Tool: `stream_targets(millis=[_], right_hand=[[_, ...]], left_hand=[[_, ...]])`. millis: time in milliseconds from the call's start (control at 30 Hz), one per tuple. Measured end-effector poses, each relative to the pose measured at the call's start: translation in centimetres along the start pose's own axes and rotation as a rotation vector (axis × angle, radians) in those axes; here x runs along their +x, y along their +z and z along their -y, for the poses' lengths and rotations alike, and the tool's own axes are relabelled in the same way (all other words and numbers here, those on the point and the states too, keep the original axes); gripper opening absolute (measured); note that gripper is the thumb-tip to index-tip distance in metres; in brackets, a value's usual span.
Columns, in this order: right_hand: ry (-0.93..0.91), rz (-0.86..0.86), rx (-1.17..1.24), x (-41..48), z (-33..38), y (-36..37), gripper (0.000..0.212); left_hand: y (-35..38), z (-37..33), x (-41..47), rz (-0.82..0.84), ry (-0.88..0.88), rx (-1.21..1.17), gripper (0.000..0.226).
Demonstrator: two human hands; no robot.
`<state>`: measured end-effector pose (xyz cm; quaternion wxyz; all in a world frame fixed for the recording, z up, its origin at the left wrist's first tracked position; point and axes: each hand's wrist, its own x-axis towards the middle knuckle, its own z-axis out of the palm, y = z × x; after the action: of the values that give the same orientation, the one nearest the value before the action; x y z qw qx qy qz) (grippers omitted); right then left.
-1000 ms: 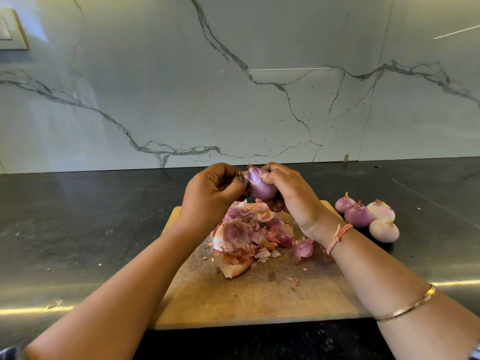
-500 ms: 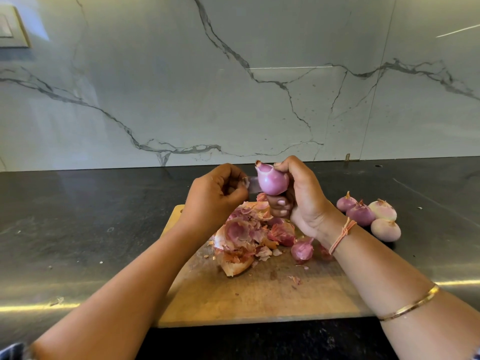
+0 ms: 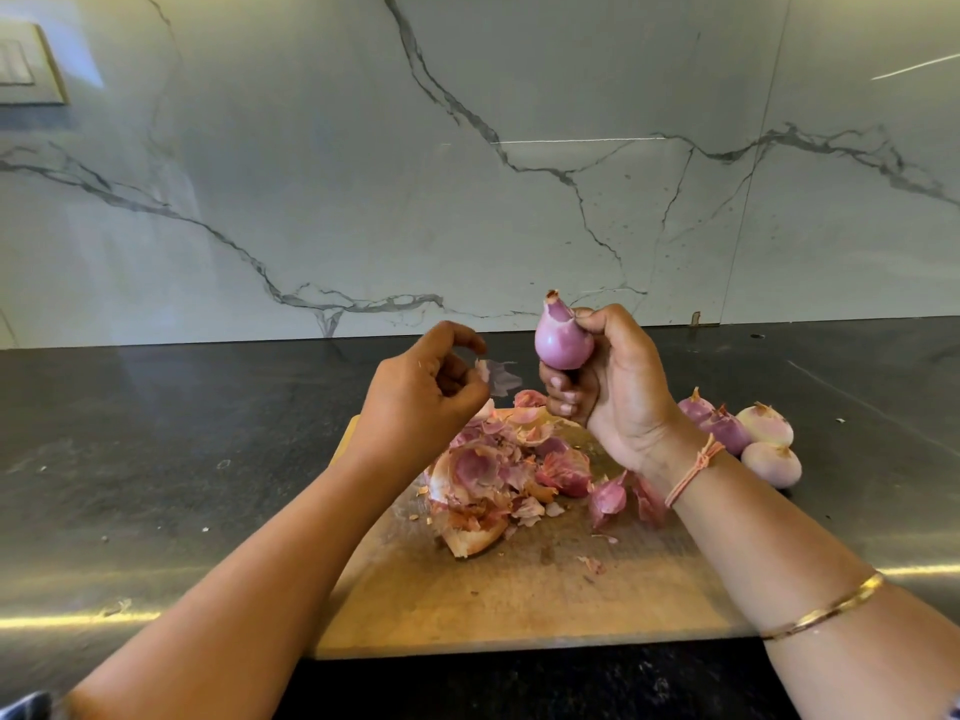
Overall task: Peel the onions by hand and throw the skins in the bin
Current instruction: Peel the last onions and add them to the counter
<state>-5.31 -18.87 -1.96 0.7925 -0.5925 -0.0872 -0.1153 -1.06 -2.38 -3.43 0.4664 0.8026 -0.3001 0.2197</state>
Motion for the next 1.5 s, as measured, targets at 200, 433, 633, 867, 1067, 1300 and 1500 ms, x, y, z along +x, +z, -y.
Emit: stream_targets(millis=[200,433,633,867,1067,1300,1500], right_hand=[[-0.002,0.014,-0.100,0.0,-0.6,0.4,0.027],[-0.093,0.064,-0.347,0.3,-1.3,0.3,0.026],[-0.238,0.088,-0.570,0.0,-1.4,0.6,0.036],[-0.260,0.121,-0.632,-0.2,-1.8,0.6,0.023],[-0.283,0.157,-0.602,-0.2,-1.8,0.8,0.015],[-0.285,0.150,-0.626,-0.2,-1.6,0.7,0.015],[-0.276,0.157,-0.649,-0.4,-1.4,0.8,0.017]], left_hand=[[-0.1,-0.7,-0.4,0.075,0.077,0.013,0.017],[0.0,-1.5,-0.6,0.009,0.049,-0.154,0.015],[0.0,-2.1,-0.7,0.018,-0.056,-0.338,0.017],[0.3,-2.1,-0.4,0.000,-0.142,-0.344,0.016],[0.4,-1.6,-0.2,-0.062,-0.096,-0.271,0.017],[0.3,-2.2,-0.7,-0.037,-0.088,-0.328,0.016],[0.5,-2.0,-0.6,-0.054,-0.089,-0.310,0.013]])
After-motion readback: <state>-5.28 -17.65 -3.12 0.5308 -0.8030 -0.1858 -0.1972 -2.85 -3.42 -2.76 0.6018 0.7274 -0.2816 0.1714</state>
